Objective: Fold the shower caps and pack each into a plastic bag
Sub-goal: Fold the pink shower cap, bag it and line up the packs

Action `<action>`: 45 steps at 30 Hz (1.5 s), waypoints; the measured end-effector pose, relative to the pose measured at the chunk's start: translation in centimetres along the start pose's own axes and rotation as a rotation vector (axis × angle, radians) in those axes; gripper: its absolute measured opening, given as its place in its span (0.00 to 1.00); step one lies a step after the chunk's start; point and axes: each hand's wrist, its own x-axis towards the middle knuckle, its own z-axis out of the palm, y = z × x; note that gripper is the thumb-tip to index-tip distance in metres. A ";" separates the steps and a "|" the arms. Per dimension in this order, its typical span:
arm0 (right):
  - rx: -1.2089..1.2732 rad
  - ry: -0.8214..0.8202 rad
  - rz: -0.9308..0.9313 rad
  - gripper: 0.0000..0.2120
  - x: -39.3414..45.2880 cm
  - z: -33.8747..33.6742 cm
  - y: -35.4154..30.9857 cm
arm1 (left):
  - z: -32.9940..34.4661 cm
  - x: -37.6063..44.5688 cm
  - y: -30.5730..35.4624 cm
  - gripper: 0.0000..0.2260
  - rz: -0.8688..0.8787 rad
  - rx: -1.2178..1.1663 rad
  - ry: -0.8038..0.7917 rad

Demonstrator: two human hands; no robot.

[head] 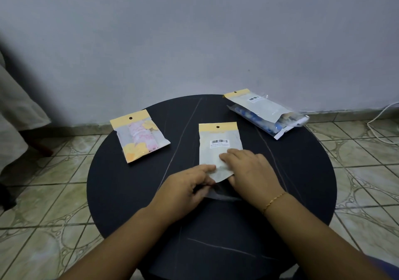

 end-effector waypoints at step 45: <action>0.259 0.219 -0.170 0.03 -4.4 0.2 3.5 | -2.7 -0.9 -2.0 0.09 0.216 0.359 0.026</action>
